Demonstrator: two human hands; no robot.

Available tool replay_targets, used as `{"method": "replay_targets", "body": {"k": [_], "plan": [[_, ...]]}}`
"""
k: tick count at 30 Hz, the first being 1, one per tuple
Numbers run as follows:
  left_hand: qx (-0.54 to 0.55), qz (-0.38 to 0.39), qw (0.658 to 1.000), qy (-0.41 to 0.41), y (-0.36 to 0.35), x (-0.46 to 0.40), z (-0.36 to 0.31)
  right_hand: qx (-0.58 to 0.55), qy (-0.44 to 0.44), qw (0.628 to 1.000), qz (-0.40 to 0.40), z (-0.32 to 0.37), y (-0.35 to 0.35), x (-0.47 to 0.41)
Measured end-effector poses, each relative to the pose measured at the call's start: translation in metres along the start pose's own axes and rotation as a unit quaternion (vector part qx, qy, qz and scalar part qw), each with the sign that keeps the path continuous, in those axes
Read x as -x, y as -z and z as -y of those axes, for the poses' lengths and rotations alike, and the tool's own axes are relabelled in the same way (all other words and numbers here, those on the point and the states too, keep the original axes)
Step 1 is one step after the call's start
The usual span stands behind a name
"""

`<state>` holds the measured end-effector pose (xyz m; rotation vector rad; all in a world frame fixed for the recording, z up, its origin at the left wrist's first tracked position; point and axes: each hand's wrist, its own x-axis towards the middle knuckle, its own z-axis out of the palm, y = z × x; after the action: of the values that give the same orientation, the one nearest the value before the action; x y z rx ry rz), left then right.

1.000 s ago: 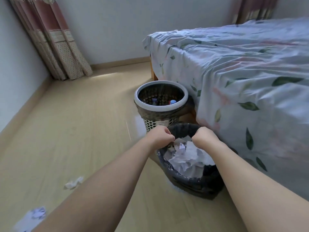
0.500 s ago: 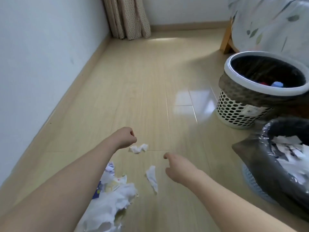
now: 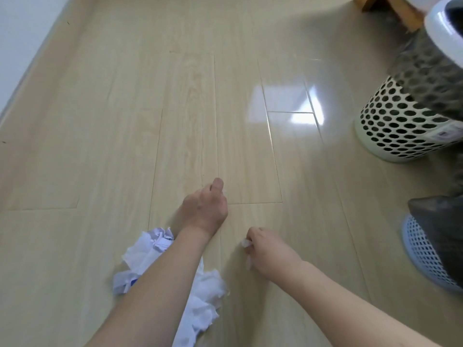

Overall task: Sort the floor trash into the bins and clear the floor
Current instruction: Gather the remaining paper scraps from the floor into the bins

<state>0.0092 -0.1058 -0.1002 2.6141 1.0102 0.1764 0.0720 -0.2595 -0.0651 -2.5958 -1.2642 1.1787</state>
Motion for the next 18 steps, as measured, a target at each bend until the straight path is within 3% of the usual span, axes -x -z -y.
{"method": "replay_targets", "body": {"k": [5,8,11,14,18], "plan": [[-0.007,-0.023,1.0,-0.004,-0.002,-0.001,0.006,0.018,-0.021,0.999,0.029,0.009,0.021,0.004],[-0.012,0.004,1.0,0.01,0.002,-0.001,0.001,0.016,-0.031,0.999,0.02,0.004,0.046,0.027],[0.017,0.065,0.997,0.05,0.015,-0.001,-0.003,-0.003,-0.036,0.998,-0.048,-0.008,0.086,0.066],[0.153,0.121,0.976,0.096,0.038,0.005,-0.034,-0.01,-0.036,0.989,-0.141,-0.037,0.13,0.119],[0.248,0.11,0.961,0.048,0.087,0.024,-0.13,-0.008,-0.052,0.971,-0.235,-0.089,0.176,0.185]]}}
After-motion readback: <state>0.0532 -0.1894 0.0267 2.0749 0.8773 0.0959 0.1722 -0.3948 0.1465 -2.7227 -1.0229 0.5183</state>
